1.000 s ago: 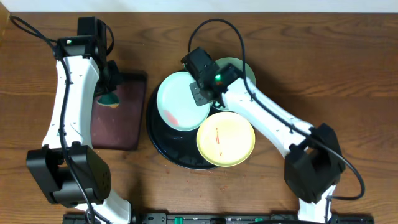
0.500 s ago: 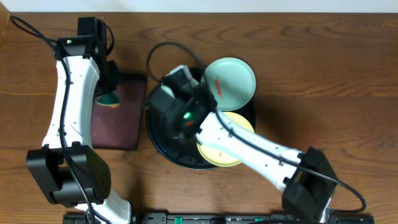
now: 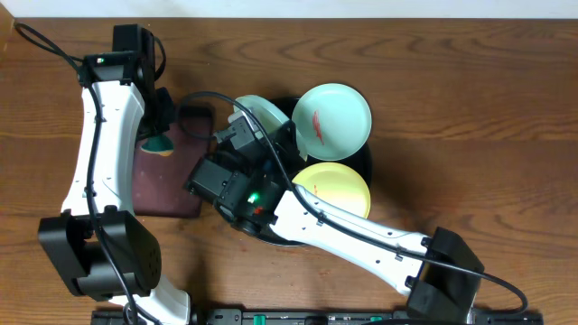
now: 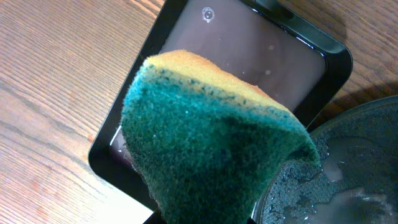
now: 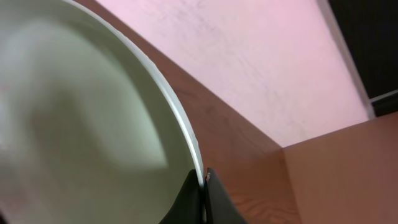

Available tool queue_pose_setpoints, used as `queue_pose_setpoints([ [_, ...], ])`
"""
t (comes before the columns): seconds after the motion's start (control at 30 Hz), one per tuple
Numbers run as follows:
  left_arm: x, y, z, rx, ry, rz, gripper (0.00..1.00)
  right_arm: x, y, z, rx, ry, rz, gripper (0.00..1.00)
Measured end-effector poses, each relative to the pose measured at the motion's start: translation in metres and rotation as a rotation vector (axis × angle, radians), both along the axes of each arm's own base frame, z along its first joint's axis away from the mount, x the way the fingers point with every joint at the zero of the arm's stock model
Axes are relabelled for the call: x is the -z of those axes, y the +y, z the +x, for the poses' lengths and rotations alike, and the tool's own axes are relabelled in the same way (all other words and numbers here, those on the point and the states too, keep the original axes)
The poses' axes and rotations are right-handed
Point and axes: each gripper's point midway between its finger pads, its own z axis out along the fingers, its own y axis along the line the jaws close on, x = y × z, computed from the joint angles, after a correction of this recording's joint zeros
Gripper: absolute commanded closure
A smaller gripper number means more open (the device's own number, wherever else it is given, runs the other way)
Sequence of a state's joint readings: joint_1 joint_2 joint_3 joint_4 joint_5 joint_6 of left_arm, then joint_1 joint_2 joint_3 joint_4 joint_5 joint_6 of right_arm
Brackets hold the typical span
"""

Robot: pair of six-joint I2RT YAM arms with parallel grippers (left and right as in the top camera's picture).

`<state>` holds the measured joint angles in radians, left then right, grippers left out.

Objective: Clean dirty plates on tray and stack at the side
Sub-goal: 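Carry the green plate right and set it on the table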

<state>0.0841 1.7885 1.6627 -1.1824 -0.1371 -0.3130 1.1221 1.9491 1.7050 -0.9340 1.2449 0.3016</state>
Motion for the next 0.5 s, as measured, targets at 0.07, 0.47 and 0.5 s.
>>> queue_pose_setpoints([
  [0.07,0.0,0.0,0.0,0.0,0.0,0.0,0.93,-0.001,0.0,-0.001,0.001,-0.007,-0.003,0.99],
  [0.47,0.0,-0.002,0.0,0.002,-0.001,-0.012,0.92,0.06,0.0,0.012,-0.052,0.362,0.188,0.99],
  [0.5,0.0,-0.003,0.0,0.003,-0.001,-0.015,0.93,0.066,-0.004,0.016,-0.047,0.405,0.219,0.99],
])
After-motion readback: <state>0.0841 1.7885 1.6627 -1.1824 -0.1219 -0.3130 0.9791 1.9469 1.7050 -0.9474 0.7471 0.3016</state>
